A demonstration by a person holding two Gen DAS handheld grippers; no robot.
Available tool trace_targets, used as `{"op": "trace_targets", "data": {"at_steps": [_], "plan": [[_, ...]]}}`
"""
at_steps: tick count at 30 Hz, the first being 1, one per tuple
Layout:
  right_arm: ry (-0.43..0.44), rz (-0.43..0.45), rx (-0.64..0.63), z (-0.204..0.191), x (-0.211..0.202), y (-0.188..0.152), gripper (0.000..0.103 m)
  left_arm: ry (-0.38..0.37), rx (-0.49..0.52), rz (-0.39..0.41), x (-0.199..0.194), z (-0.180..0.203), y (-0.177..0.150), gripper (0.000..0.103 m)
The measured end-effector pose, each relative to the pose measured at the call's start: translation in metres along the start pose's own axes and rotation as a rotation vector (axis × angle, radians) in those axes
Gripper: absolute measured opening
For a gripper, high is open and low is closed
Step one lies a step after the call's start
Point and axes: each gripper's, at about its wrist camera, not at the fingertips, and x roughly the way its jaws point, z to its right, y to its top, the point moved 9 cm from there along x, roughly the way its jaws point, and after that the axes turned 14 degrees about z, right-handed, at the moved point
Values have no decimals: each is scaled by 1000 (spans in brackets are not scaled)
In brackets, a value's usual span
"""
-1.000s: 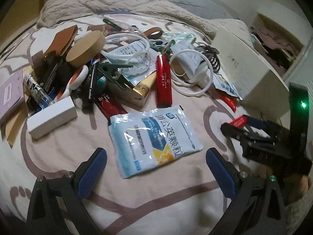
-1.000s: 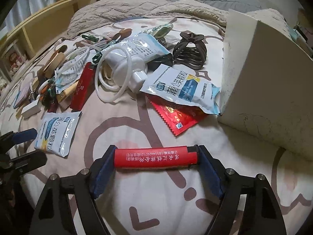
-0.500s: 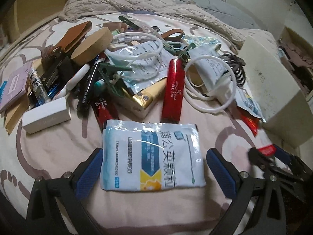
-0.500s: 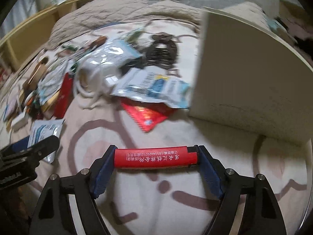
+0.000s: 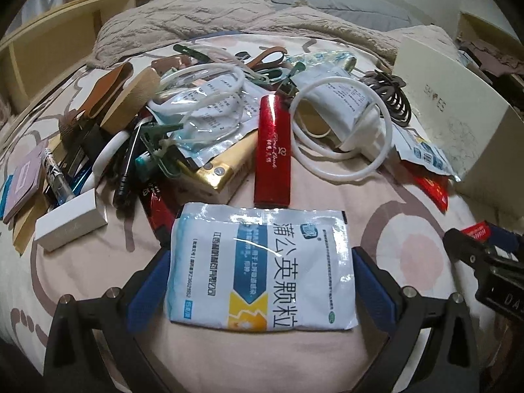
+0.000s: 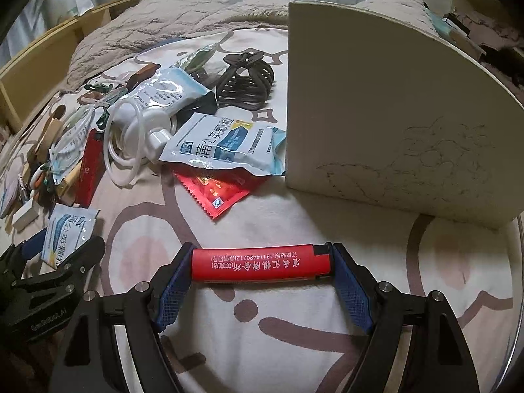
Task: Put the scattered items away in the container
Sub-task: 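Close the left tool on the white medicine packet while the right tool holds the red lighter, then lift the red lighter and medicine packet and carry both over the white box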
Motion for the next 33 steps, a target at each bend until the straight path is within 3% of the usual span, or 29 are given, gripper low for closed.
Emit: {"op": "trace_targets", "data": {"at_steps": [12, 15, 17, 33], "plan": [[-3, -3, 5, 2, -2, -2, 81, -64, 36, 19, -4, 2, -2, 103], [-12, 0, -6, 2, -2, -2, 81, -70, 40, 30, -6, 2, -2, 100], [-13, 3, -11, 1, -3, -1, 81, -73, 49, 43, -8, 3, -1, 92], [38, 49, -26, -11, -8, 5, 81, -106, 61, 83, -15, 6, 5, 78]]}}
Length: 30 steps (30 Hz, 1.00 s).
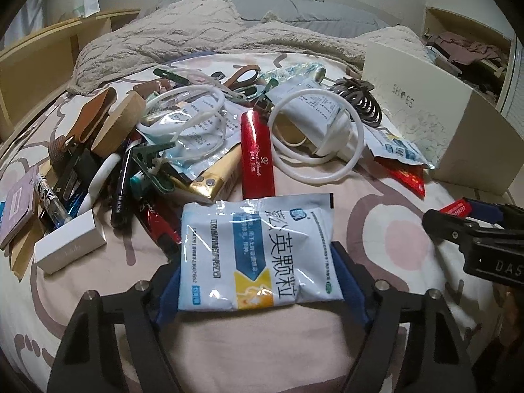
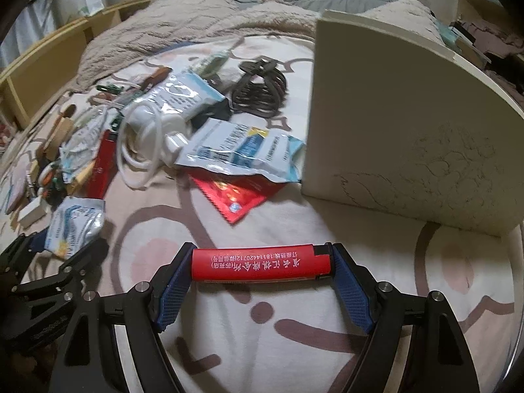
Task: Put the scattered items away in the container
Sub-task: 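Lift the red lighter and medicine packet and carry both over the white box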
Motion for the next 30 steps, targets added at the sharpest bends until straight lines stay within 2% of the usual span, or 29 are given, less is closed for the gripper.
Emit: {"op": "trace_targets", "data": {"at_steps": [16, 24, 30], "plan": [[37, 24, -13, -10, -3, 4, 81, -25, -20, 18, -5, -2, 7, 64], [55, 38, -19, -13, -5, 6, 81, -43, -28, 35, -10, -2, 9, 59], [73, 54, -27, -18, -8, 9, 81, -46, -16, 78, -19, -2, 19, 58]]}}
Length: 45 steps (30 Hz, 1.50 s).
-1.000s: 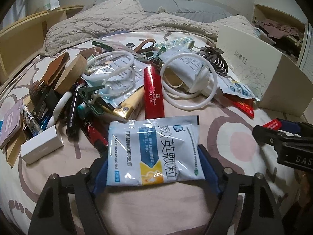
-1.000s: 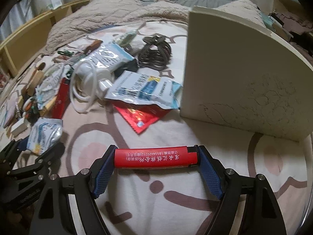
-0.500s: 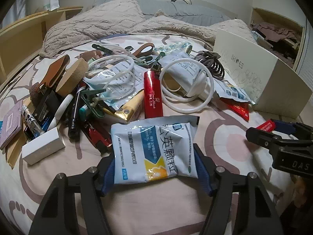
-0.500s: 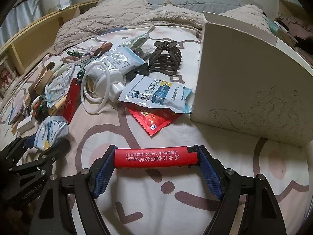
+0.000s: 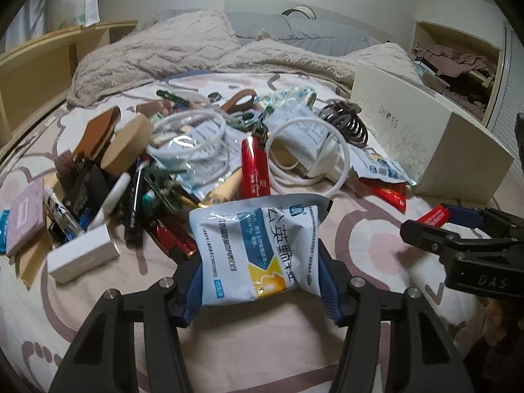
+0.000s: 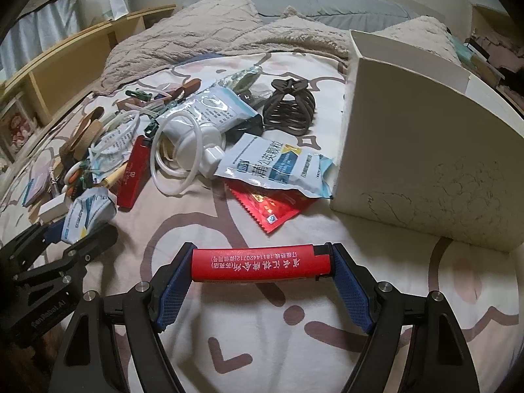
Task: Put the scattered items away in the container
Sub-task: 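Lift the red lighter and medicine packet and carry both over the white box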
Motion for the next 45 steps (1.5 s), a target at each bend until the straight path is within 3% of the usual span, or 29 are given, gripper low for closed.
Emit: {"op": "trace_targets", "data": {"at_steps": [10, 18, 26, 35, 45], "plan": [[2, 62, 20, 2, -11, 11, 81, -26, -21, 32, -9, 3, 16, 58], [-24, 151, 58, 11, -32, 27, 81, -95, -74, 74, -24, 15, 41, 58], [-74, 207, 77, 24, -53, 44, 81, -162, -43, 126, -32, 40, 72, 58], [-151, 272, 87, 48, -74, 84, 81, -224, 10, 188, -31, 68, 118, 58], [-223, 367, 119, 81, -85, 155, 81, -294, 41, 226, -16, 102, 164, 58]]}}
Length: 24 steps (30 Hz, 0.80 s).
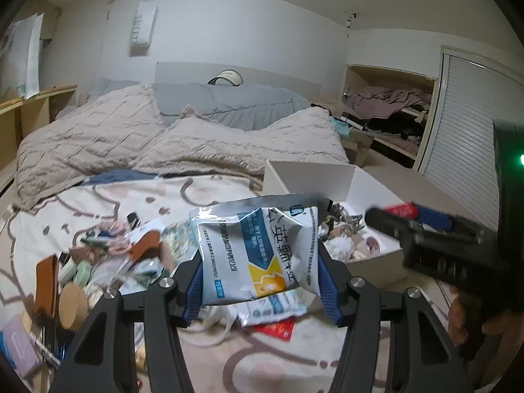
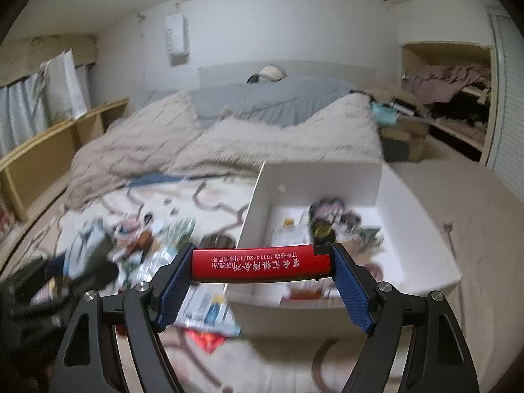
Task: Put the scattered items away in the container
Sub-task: 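Lift the red lighter and medicine packet and carry both over the white box, then open both tools to drop the red lighter and medicine packet into the box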
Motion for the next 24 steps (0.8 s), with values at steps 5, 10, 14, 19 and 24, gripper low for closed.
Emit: {"op": "trace_targets", "data": {"at_steps": [5, 10, 14, 19, 24], "plan": [[-56, 47, 6, 16, 15, 32, 81, -22, -2, 15, 20, 6, 19, 58], [-97, 65, 63, 44, 30, 45, 81, -38, 6, 31, 41, 15, 36, 58], [-168, 48, 103, 74, 43, 35, 81, -62, 25, 36, 58, 30, 46, 58], [-226, -41, 126, 104, 64, 7, 81, -100, 43, 25, 76, 51, 50, 58], [-267, -134, 115, 128, 77, -15, 81, -142, 53, -3, 95, 71, 47, 58]]}}
